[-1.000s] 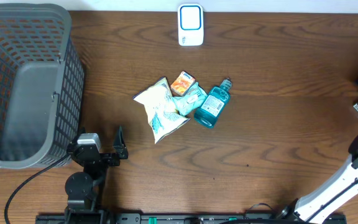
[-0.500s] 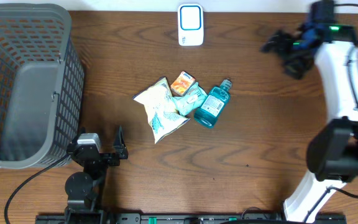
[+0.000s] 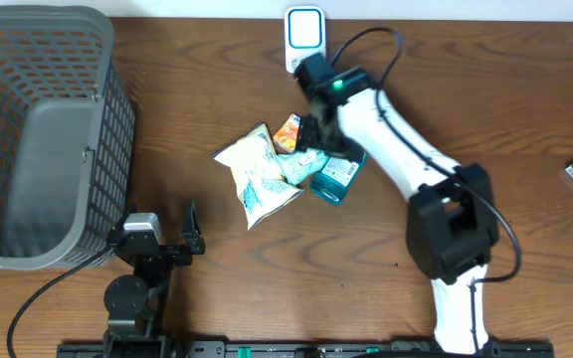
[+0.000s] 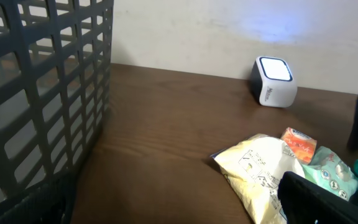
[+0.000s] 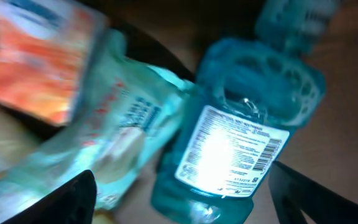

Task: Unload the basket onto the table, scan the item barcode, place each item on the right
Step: 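Move the right gripper back toward the teal Listerine bottle, then grasp the teal Listerine bottle with the right gripper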

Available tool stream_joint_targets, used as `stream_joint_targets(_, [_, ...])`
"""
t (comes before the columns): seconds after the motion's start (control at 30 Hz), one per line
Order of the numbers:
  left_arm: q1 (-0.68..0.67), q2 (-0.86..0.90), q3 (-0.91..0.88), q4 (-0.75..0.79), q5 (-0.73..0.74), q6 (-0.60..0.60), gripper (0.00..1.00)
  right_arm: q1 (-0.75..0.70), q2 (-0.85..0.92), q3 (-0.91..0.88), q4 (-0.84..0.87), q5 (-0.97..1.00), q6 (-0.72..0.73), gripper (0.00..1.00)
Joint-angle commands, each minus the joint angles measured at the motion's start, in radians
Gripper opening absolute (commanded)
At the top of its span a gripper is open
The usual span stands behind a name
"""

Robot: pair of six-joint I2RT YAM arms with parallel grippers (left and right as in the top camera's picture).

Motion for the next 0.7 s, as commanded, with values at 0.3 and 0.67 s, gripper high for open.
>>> stream_joint_targets(0.3, [-0.002,-0.003,-0.019,-0.031,-0.002,-0.005,0.97,0.026,0.17,-0.001,-0.099,0.171,0.092,0.72])
stream_joint_targets(0.67, [-0.002,-0.003,-0.019,-0.031,-0.002,-0.005,0.98,0.024,0.209,-0.001,-0.162,0.181,0.093,0.45])
